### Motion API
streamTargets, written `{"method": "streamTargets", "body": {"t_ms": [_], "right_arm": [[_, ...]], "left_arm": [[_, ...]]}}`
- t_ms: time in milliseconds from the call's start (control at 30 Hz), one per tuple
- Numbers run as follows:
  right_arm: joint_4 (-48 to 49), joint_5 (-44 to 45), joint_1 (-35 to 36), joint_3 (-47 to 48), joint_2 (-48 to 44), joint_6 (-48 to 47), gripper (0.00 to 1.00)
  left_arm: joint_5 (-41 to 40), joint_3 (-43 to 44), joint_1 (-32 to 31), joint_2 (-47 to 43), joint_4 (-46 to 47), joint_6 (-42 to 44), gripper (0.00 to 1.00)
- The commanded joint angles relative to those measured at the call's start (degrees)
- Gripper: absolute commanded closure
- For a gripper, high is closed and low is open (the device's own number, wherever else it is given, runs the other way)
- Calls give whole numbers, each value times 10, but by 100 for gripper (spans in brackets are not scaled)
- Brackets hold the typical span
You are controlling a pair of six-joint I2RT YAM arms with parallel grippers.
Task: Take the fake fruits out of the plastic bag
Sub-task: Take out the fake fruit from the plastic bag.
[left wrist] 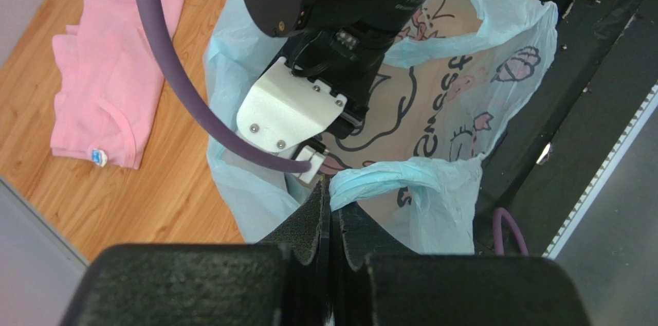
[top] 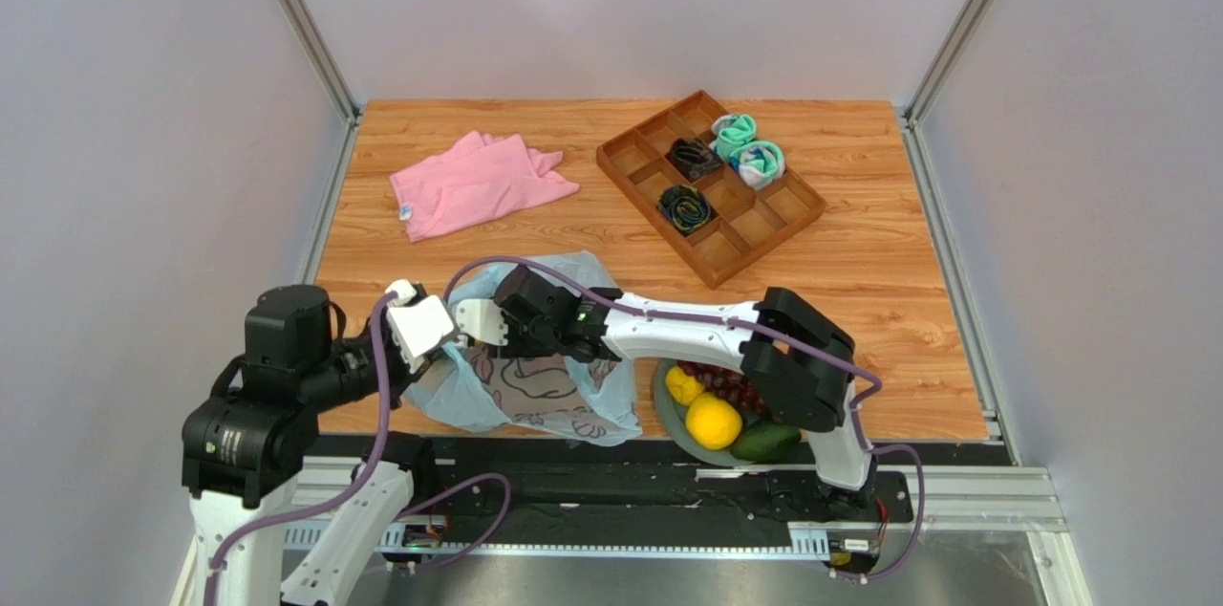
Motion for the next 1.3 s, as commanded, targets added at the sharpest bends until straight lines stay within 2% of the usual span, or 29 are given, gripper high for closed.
{"method": "streamTargets", "body": {"t_ms": [0, 67, 200, 300, 333, 367, 467, 500, 567, 633, 800, 1000, 1100, 1200, 1233, 1267], "right_arm": [[104, 84, 7, 23, 53, -41, 45], [126, 111, 5, 30, 75, -61, 35], [130, 105, -4, 56, 126, -72, 30], [119, 88, -4, 66, 135, -66, 37], [117, 82, -4, 67, 137, -64, 45], [115, 80, -3, 68, 138, -64, 48], [119, 82, -1, 76, 138, -62, 53], [127, 89, -1, 78, 138, -53, 51], [162, 120, -1, 81, 137, -48, 34], [166, 131, -4, 86, 135, -42, 29], [161, 133, -7, 81, 132, -21, 25], [161, 125, -8, 89, 149, -16, 22], [159, 113, -7, 91, 157, -17, 28], [149, 98, -6, 91, 161, -25, 38], [141, 89, -5, 91, 161, -29, 48], [137, 83, -4, 89, 159, -35, 53]], "left_arm": [[27, -13, 0, -28, -7, 25, 100], [41, -15, 0, -31, -14, 37, 100], [53, 1, 0, -30, -30, 46, 100], [55, 12, 0, -37, -44, 56, 100], [49, 15, 0, -39, -49, 58, 100], [45, 15, 0, -42, -51, 60, 100], [37, 9, 0, -51, -64, 66, 100], [36, 7, 0, -55, -66, 69, 100], [25, 1, 0, -60, -76, 81, 100], [4, 2, 0, -63, -87, 92, 100], [-51, 32, 0, -79, -127, 132, 100], [-45, 52, 0, -119, -155, 169, 100], [-66, 65, 0, -123, -150, 156, 100], [-78, 56, 0, -133, -147, 153, 100], [-77, 49, 0, -137, -144, 152, 100], [-73, 43, 0, -147, -140, 150, 100]]}}
